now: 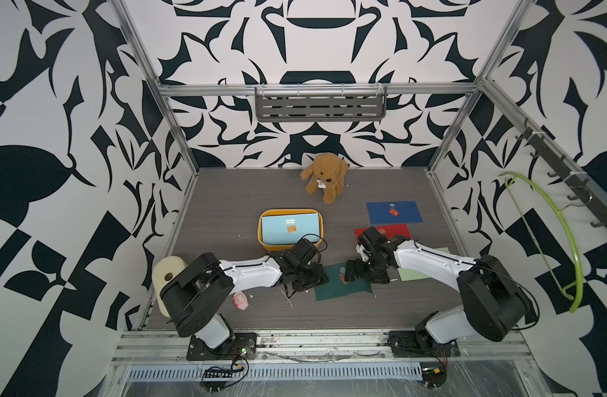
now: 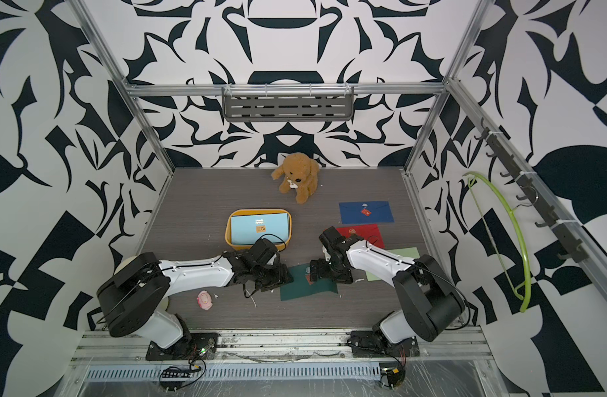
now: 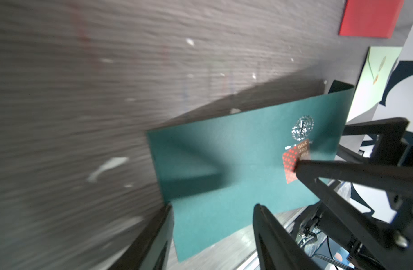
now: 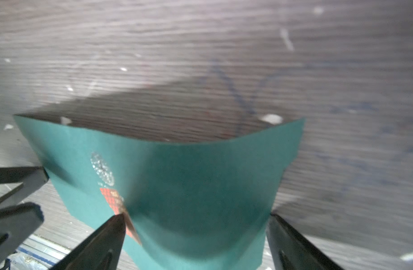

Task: Put the sealed envelopes into the storage box
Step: Pick up the envelope from the center of the board.

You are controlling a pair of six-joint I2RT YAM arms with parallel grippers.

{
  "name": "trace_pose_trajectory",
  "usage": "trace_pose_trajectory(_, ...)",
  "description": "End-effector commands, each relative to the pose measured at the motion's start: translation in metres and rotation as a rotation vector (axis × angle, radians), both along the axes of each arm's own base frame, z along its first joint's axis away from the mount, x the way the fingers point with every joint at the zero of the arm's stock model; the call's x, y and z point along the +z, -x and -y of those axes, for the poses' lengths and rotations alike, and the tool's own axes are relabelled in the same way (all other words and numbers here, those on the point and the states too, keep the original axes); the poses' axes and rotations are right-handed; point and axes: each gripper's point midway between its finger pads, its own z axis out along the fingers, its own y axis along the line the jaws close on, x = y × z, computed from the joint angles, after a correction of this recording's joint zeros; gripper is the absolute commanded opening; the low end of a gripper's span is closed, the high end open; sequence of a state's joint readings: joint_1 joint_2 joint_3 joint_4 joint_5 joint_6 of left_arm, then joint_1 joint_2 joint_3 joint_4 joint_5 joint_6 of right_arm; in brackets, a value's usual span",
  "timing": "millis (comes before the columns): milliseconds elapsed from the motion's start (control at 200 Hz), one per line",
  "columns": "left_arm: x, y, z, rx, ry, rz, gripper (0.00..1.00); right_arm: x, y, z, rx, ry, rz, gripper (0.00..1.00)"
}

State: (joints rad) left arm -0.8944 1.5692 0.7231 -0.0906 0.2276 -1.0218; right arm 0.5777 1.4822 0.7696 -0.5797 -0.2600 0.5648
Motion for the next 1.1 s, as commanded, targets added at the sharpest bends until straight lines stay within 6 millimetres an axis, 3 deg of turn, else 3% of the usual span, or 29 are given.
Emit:
trace_pose_trajectory(0, -0.031, 0.015, -0.037, 0.008, -0.152, -0.054, 0.61, -0.011, 0.009, -0.018, 0.063, -0.024, -0.027, 1.0)
trace_pose_trajectory(245, -0.031, 0.016, -0.034, 0.011, -0.128, -0.058, 0.61, -0.019, 0.014, -0.043, 0.167, 0.019, -0.002, 1.0)
trace_pose_trajectory(400, -0.021, 0.015, -0.038, 0.011, -0.124, -0.036, 0.61, -0.022, 0.013, -0.037, 0.18, 0.052, 0.017, 0.86)
trace_pose_trajectory(520, -0.001, 0.012, -0.04, -0.012, -0.106, -0.003, 0.61, -0.023, 0.016, -0.031, 0.209, 0.07, 0.029, 0.81)
trace_pose_trajectory(660, 0.04, -0.003, -0.037, -0.079, -0.071, 0.093, 0.61, -0.027, 0.022, -0.023, 0.243, 0.094, 0.02, 0.75)
trace_pose_trajectory(795, 0.065, -0.02, -0.017, -0.25, 0.014, 0.224, 0.61, -0.024, 0.024, -0.024, 0.282, 0.071, 0.037, 0.75)
trace_pose_trajectory(1095, 0.069, -0.033, 0.028, -0.618, 0.156, 0.436, 0.59, -0.016, 0.032, -0.024, 0.378, 0.035, 0.053, 0.75)
